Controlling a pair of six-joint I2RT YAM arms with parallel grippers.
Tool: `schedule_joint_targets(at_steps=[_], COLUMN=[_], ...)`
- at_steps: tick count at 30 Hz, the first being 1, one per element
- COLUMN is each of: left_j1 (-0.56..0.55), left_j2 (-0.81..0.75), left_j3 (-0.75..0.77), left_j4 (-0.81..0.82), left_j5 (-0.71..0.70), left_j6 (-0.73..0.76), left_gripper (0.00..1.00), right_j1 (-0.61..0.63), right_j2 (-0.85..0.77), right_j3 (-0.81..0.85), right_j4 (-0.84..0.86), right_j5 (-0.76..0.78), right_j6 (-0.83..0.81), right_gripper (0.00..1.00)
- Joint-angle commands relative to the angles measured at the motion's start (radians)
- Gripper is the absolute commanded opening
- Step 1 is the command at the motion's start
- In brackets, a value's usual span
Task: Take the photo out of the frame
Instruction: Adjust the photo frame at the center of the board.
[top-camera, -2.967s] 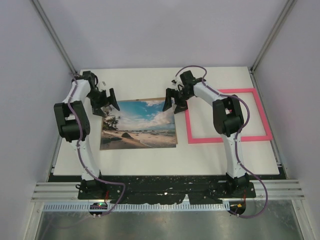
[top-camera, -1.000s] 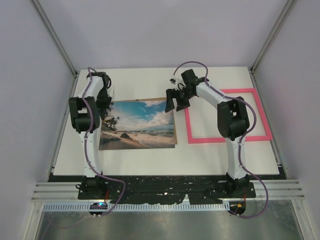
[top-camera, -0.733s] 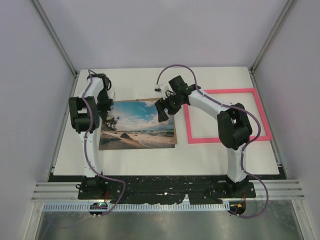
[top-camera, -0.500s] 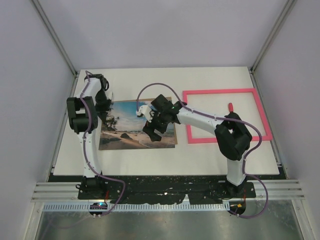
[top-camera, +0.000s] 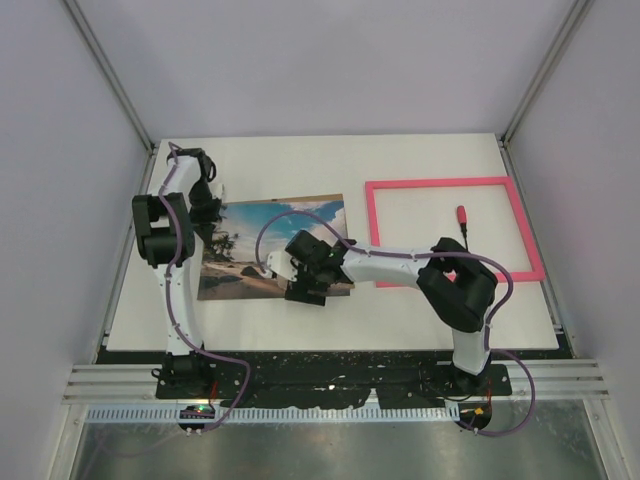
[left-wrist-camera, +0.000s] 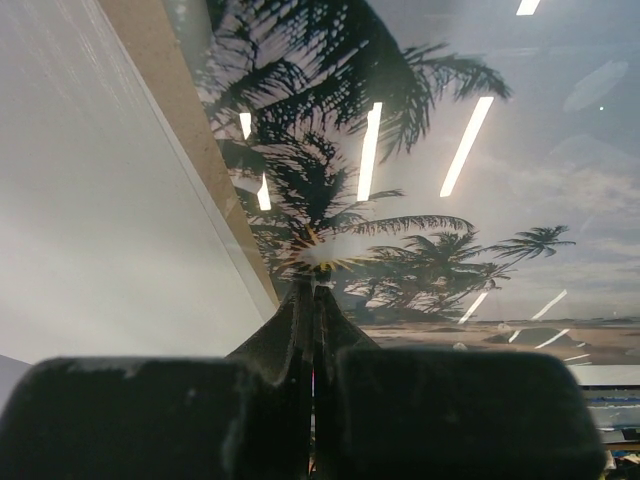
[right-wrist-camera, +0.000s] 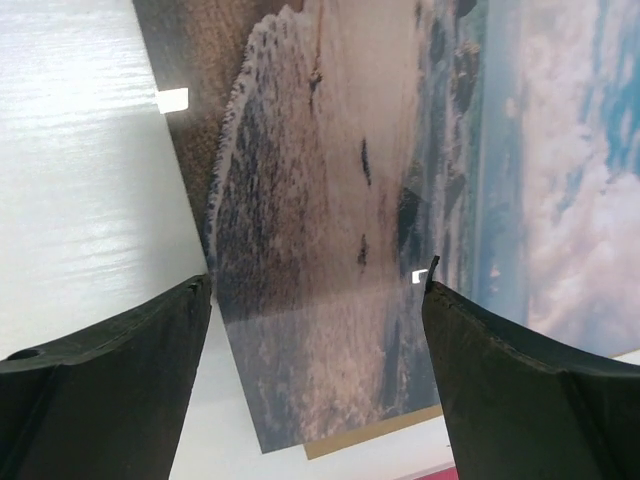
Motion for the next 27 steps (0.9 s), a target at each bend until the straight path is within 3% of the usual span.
schedule_joint_targets(at_steps=[1,5,11,12,14,15,17,18,21,27], left_j1=[0.002,0.001,0.002,0.002,0.002,0.002,0.002,0.002,0.004,0.059], left_j2=[-0.039,-0.041,-0.045,-0.044,-0.038,-0.033,-0.031,-0.035,-0.045,-0.105], left_j3=[0.020,0.020,0.049,0.055,0.067,0.078,0.086,0.083,0.073,0.002], left_j4=[-0.043,-0.041,-0.049,-0.047,-0.044,-0.050,-0.055,-0.052,-0.046,0.068], left_j5=[0.014,0.017,0.056,0.065,0.073,0.079,0.094,0.106,0.160,0.378], left_j6=[-0.012,-0.010,-0.010,-0.015,-0.020,-0.020,-0.023,-0.023,-0.024,-0.168], left_gripper=[0.00,0.00,0.00,0.01,0.13,0.13,0.01,0.00,0.00,0.00], right_j1=[0.010,-0.016,-0.109,-0.117,-0.138,-0.146,-0.160,-0.171,-0.197,-0.243], right_j2=[-0.008,0.026,0.006,0.000,-0.006,-0.008,-0.006,-0.006,-0.005,-0.055], right_j3=[-0.040,-0.057,-0.074,-0.078,-0.084,-0.086,-0.087,-0.083,-0.058,-0.020], right_j4=[0.103,0.123,0.101,0.100,0.093,0.090,0.087,0.087,0.067,0.015], right_j5=[0.163,0.205,0.143,0.129,0.111,0.106,0.100,0.093,0.070,-0.047], right_j6=[-0.042,-0.050,-0.022,-0.022,-0.019,-0.018,-0.015,-0.010,0.001,0.031], right_gripper=[0.91,0.89,0.86,0.86,0.85,0.85,0.85,0.85,0.85,0.86])
